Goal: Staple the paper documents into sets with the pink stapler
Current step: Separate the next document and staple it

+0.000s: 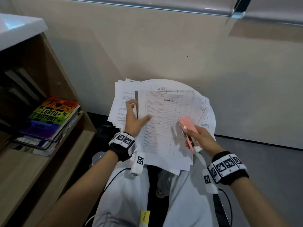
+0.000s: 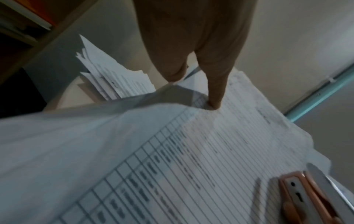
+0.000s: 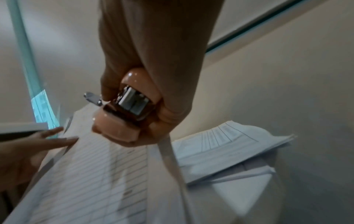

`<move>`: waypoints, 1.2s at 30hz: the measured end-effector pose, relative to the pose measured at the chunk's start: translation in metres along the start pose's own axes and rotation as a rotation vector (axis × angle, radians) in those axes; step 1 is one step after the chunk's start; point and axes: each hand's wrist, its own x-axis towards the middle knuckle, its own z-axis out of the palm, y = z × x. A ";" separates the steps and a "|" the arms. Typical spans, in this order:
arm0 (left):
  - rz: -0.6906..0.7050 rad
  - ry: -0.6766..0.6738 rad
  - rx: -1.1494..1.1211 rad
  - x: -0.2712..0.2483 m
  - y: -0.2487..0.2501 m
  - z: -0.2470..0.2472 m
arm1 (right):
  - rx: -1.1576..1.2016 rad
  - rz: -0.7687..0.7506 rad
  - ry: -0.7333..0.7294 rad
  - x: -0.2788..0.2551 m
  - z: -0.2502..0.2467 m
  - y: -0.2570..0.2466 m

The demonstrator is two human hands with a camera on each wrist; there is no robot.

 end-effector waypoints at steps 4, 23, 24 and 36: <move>-0.012 -0.024 -0.050 0.007 0.007 -0.011 | -0.008 -0.081 0.032 0.000 0.000 -0.017; 0.340 -0.033 0.041 0.017 0.046 -0.018 | -0.120 -0.235 0.064 -0.004 -0.018 -0.070; 0.379 -0.072 0.049 0.016 0.048 -0.017 | -0.106 -0.236 0.063 -0.003 -0.018 -0.070; 0.342 -0.078 0.034 0.021 0.070 -0.014 | -0.172 -0.268 0.030 0.005 -0.020 -0.077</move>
